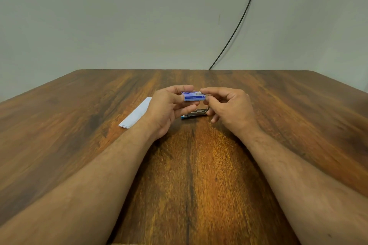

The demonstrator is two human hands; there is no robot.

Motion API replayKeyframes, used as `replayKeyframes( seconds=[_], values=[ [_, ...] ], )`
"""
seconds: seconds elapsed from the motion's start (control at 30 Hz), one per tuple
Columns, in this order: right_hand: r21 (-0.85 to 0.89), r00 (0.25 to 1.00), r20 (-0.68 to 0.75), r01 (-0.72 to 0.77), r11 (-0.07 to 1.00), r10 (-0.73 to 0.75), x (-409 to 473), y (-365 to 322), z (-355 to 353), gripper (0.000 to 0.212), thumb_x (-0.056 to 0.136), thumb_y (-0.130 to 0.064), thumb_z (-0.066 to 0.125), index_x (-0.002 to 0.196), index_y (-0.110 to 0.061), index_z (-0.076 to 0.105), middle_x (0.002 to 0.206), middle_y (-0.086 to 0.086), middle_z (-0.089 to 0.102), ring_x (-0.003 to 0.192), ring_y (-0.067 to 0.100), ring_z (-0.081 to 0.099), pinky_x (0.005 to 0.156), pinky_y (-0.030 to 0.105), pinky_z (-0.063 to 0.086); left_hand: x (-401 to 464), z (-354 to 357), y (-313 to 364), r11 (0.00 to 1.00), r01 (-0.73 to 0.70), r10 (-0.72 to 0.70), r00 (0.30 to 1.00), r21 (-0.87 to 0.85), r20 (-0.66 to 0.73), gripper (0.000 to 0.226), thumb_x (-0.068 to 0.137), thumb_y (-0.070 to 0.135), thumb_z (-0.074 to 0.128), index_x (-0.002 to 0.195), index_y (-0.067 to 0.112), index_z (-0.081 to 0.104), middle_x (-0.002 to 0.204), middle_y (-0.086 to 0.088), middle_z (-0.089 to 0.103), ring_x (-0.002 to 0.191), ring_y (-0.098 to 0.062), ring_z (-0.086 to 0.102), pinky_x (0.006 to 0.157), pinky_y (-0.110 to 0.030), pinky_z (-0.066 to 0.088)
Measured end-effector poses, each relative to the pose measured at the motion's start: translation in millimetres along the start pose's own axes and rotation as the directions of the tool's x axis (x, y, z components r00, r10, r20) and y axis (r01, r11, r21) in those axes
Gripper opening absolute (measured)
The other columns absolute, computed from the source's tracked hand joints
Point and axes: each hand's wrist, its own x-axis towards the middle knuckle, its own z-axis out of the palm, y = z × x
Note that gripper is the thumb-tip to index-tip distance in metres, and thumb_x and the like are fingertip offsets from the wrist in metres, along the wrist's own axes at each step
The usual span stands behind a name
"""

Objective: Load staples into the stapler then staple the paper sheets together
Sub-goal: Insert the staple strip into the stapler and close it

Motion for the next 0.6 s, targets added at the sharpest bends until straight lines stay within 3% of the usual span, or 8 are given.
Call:
replayKeyframes(
  seconds=[0.13,0.23,0.37,0.5,0.6],
  values=[
    [0.046,1.0,0.009,-0.02,0.999,0.02,1.2,0.3,0.4,0.026,0.094,-0.01,0.066,0.111,-0.025,0.079,0.08,0.005,0.078,0.065,0.026,0.074,0.057,0.039,0.063,4.4,-4.3,-0.8,1.0,0.018,-0.018,0.999,-0.002,-0.031,0.038,0.088,-0.019,0.042,0.105,0.0,0.07,0.11,-0.024,0.072,0.092,-0.029,0.075,0.069,-0.023,0.062],
    [0.081,1.0,-0.004,-0.028,0.996,0.028,1.4,0.0,1.5,0.026,0.093,-0.007,0.067,0.11,-0.022,0.079,0.082,0.004,0.078,0.067,0.021,0.075,0.062,0.042,0.064,4.8,-4.3,0.2,1.0,0.012,-0.011,0.999,0.016,-0.048,0.037,0.09,-0.019,0.043,0.103,0.001,0.071,0.108,-0.024,0.073,0.09,-0.027,0.075,0.066,-0.021,0.061],
    [0.051,1.0,-0.028,-0.012,0.999,0.013,0.2,-1.2,0.5,0.022,0.093,-0.011,0.069,0.109,-0.022,0.079,0.087,-0.001,0.08,0.072,0.017,0.078,0.069,0.041,0.065,1.2,-2.2,0.6,1.0,0.012,-0.012,0.998,0.007,-0.06,0.037,0.096,-0.004,0.036,0.106,-0.001,0.072,0.112,-0.023,0.072,0.094,-0.026,0.073,0.073,-0.026,0.062],
    [0.05,0.999,-0.038,-0.01,0.999,0.012,0.5,-0.8,1.8,0.02,0.091,-0.012,0.071,0.104,-0.023,0.081,0.087,-0.003,0.08,0.077,0.015,0.078,0.073,0.042,0.065,2.3,-2.0,-2.0,0.999,-0.021,0.022,1.0,0.037,-0.021,0.018,0.094,0.013,0.064,0.108,0.004,0.072,0.112,-0.017,0.071,0.098,-0.025,0.072,0.074,-0.027,0.061],
    [0.036,0.998,-0.065,0.003,0.999,-0.001,2.4,1.4,3.3,0.019,0.086,-0.016,0.071,0.098,-0.026,0.083,0.087,-0.005,0.081,0.079,0.013,0.078,0.078,0.043,0.064,4.8,-1.2,-7.4,0.981,-0.041,0.044,0.999,0.19,-0.011,0.027,0.081,0.003,0.078,0.107,0.009,0.073,0.108,-0.015,0.073,0.08,-0.016,0.074,0.067,-0.022,0.06]
  ],
)
